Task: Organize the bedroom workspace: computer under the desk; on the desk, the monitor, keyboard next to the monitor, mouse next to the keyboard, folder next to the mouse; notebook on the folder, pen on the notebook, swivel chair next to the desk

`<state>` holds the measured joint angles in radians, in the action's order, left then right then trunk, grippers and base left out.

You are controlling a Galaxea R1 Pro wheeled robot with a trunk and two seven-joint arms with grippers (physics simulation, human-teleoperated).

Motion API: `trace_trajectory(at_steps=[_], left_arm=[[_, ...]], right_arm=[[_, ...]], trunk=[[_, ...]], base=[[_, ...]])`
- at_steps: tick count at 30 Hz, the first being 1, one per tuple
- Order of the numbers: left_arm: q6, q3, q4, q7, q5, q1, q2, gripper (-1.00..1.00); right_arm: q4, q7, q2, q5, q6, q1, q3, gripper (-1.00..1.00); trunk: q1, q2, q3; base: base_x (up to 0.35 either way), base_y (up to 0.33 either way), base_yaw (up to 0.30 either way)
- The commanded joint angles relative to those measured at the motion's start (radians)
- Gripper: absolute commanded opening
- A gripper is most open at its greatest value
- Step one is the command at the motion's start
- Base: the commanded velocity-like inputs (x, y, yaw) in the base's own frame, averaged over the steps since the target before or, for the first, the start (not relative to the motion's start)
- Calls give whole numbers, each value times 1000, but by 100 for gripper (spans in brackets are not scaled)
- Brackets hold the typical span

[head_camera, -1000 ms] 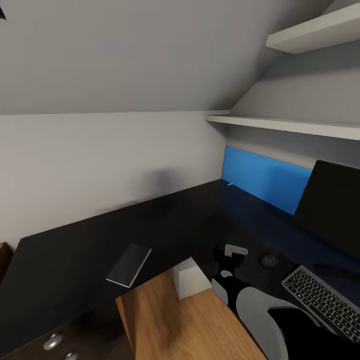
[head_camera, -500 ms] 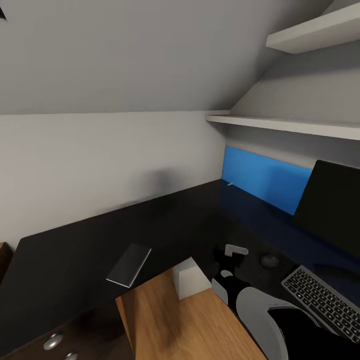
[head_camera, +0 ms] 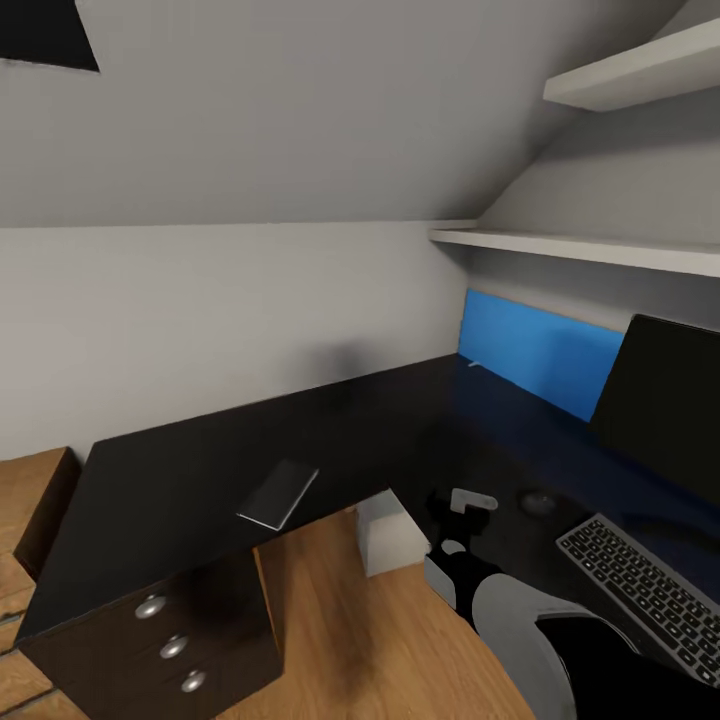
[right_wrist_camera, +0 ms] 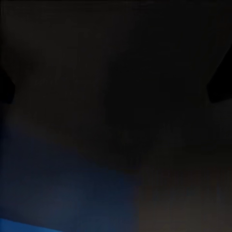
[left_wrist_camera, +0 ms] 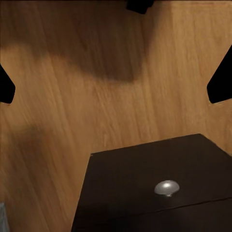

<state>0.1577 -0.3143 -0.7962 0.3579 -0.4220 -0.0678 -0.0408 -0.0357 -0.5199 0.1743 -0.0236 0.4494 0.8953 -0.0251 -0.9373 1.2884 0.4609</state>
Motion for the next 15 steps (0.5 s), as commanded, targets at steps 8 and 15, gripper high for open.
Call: trace_trajectory(at_steps=[8,15], left_arm=[[5,1,-1,9,-12,0,-6,100],[11,66,11,10,-12,0,-16,100]], right_arm=[[5,-7,0,-4,15,1,-3,100],[6,-6,0,-5,16,1,-2,100]], trunk=[[0,1,1],[0,1,1]], base=[[-192,-283,275],[-181,-287,279]])
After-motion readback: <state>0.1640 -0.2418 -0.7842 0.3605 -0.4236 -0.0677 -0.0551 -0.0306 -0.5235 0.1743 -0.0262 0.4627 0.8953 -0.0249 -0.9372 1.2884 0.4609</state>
